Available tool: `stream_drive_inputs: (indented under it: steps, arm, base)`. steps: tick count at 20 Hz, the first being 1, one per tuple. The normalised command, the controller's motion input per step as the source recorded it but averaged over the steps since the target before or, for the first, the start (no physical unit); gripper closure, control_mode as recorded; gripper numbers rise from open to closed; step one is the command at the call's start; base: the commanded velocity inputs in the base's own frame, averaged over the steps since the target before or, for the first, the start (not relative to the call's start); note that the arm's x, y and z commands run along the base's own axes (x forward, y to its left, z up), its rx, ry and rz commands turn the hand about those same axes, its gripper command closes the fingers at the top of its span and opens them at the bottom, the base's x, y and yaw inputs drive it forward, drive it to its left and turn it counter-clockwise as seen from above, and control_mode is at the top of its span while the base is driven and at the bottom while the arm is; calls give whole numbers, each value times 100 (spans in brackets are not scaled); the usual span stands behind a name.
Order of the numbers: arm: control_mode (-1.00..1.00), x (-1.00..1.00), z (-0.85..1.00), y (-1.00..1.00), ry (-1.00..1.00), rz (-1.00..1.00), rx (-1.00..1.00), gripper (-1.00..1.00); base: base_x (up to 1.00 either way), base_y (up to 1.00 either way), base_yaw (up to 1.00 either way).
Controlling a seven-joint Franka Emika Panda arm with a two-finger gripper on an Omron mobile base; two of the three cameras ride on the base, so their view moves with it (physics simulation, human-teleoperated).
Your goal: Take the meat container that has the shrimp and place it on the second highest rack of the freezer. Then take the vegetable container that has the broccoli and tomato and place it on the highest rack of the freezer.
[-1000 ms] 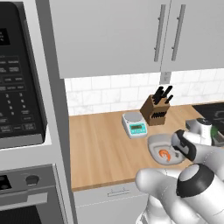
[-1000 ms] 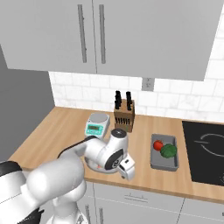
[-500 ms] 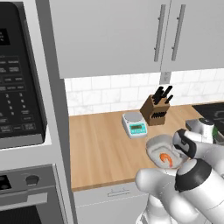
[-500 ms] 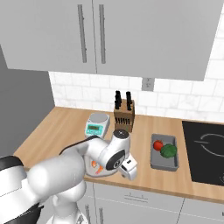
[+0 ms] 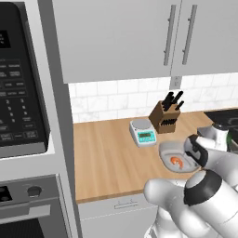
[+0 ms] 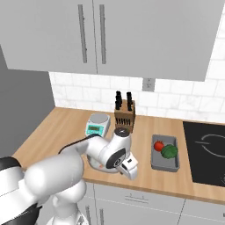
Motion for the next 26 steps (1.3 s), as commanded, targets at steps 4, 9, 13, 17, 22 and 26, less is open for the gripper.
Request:
stream_drive_inputs:
  steps: [4,9,13,17,22,26]
  arm:
    - [-100,-18,73,0,-4,-12,0,100]
    - [-100,-13,97,23,-11,-13,0,100]
    - [-100,-55,86,76,-13,-11,-1,100]
    - [-100,-69,93,100,-18,-12,-1,100]
    - [-100,-15,100,19,0,1,0,100]
    - [-100,-7,100,0,26,5,0,100]
  base:
    - [0,0,0]
    - [0,0,0]
    - [0,0,0]
    - [0,0,0]
    - [0,0,0]
    - [0,0,0]
